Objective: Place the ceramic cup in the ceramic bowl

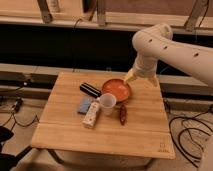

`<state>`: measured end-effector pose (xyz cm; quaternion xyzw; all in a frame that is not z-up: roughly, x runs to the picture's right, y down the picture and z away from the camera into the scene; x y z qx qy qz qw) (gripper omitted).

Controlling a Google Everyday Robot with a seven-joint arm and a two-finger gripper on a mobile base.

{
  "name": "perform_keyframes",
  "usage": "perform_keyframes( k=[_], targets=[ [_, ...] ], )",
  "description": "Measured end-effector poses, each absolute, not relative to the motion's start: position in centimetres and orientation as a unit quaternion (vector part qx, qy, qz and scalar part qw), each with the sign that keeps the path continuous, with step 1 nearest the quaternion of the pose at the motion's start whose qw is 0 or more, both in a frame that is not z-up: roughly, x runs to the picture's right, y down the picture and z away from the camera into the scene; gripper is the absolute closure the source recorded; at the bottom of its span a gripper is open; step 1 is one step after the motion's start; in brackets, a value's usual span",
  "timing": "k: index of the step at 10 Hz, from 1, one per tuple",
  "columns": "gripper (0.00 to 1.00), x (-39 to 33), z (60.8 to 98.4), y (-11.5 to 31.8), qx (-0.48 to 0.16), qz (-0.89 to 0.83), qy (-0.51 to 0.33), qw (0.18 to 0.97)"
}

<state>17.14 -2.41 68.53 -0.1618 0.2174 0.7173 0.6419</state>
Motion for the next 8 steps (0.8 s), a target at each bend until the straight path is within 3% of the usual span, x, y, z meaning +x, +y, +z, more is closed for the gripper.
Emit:
perform_keyframes(
  k=[8],
  targets=[
    [0.20, 15.2, 68.6, -3.7, -0.151, 0.700, 0.207, 0.667]
  ],
)
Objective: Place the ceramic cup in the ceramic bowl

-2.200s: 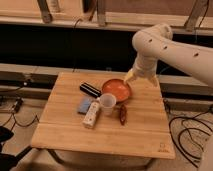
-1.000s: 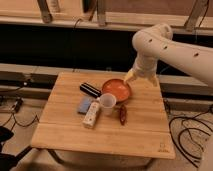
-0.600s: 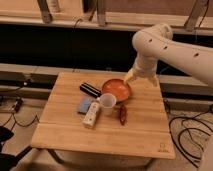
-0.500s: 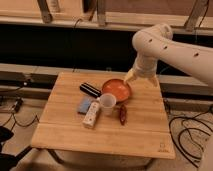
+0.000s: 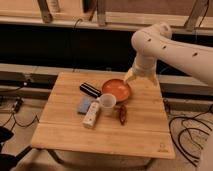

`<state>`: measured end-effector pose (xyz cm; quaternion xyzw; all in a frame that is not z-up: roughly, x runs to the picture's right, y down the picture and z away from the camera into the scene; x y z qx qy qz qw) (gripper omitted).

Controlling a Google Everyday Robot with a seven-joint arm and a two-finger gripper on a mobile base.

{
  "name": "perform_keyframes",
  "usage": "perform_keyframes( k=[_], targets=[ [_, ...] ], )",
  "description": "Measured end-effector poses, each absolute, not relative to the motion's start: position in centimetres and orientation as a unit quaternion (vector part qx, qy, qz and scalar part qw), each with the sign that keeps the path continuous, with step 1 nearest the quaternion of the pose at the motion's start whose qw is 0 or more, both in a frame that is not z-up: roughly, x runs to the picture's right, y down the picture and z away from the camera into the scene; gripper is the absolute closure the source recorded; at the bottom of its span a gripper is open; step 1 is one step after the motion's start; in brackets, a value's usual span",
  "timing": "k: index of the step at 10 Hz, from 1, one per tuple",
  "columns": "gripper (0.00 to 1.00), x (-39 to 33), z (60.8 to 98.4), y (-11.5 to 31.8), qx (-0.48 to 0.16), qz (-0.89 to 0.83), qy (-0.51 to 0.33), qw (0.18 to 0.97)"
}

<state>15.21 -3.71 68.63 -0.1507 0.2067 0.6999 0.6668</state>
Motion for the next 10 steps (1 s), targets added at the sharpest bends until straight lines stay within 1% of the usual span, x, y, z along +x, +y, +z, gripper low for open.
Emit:
perform_keyframes(
  k=[2, 4, 5, 10],
  targets=[
    [0.20, 11.3, 69.4, -4.8, -0.146, 0.685, 0.189, 0.688],
    [0.20, 9.4, 70.9, -4.5, -0.141, 0.680, 0.191, 0.694],
    [0.20, 9.6, 72.0, -4.2, -0.132, 0.681, 0.199, 0.692],
    [0.20, 9.6, 72.3, -4.0, -0.134, 0.683, 0.199, 0.690]
  ],
)
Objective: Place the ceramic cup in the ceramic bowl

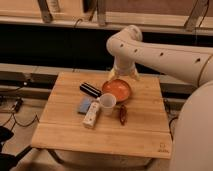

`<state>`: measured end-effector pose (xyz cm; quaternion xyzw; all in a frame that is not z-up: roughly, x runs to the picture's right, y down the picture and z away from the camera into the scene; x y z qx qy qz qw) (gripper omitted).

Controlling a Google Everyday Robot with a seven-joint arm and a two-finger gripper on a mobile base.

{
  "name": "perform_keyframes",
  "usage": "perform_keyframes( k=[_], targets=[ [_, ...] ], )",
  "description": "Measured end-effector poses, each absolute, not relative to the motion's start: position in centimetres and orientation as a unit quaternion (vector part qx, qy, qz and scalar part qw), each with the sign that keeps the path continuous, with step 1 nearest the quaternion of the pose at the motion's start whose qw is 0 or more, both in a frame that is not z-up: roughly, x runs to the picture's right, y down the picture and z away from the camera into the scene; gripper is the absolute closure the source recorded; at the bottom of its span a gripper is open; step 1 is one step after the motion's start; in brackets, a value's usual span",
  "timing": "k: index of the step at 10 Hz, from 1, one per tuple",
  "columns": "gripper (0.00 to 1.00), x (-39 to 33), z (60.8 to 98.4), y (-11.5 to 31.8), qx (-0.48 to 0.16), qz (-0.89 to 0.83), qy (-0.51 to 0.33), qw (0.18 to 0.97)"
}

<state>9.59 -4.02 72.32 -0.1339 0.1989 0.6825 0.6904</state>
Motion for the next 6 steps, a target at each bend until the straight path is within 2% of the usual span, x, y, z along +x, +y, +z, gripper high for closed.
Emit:
perform_keyframes(
  k=[3, 6],
  targets=[
    [0.20, 7.9, 75.1, 1.5, -0.197, 0.663, 0.226, 0.686],
    [0.20, 7.2, 78.3, 4.9, -0.222, 0.642, 0.268, 0.683]
  ],
)
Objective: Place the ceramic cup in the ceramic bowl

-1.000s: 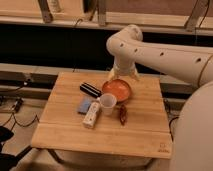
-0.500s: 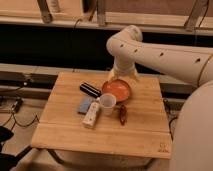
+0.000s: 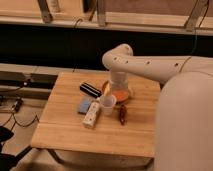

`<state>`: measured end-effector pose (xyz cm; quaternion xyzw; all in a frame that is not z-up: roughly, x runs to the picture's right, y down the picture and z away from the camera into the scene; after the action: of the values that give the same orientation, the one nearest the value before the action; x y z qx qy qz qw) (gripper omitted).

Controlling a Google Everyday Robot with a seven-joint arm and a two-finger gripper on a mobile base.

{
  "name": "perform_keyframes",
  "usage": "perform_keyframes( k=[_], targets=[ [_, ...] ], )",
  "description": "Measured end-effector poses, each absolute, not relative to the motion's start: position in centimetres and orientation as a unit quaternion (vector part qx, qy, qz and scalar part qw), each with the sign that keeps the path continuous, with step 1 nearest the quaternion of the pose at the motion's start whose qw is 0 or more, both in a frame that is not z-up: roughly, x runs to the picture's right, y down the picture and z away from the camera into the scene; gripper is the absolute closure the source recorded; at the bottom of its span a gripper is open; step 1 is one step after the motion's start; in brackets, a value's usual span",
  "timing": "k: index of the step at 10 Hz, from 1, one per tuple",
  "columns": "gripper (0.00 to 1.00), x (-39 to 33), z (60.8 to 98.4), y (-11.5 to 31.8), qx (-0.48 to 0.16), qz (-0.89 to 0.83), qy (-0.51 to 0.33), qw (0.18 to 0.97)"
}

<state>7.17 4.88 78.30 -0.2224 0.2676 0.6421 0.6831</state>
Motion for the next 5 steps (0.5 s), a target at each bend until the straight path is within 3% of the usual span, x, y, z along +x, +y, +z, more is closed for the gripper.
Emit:
perform_keyframes(
  k=[3, 5],
  targets=[
    [0.20, 6.6, 81.6, 6.6, -0.242, 0.643, 0.302, 0.661],
    [0.29, 6.6, 83.5, 7.2, -0.255, 0.650, 0.319, 0.641]
  ],
)
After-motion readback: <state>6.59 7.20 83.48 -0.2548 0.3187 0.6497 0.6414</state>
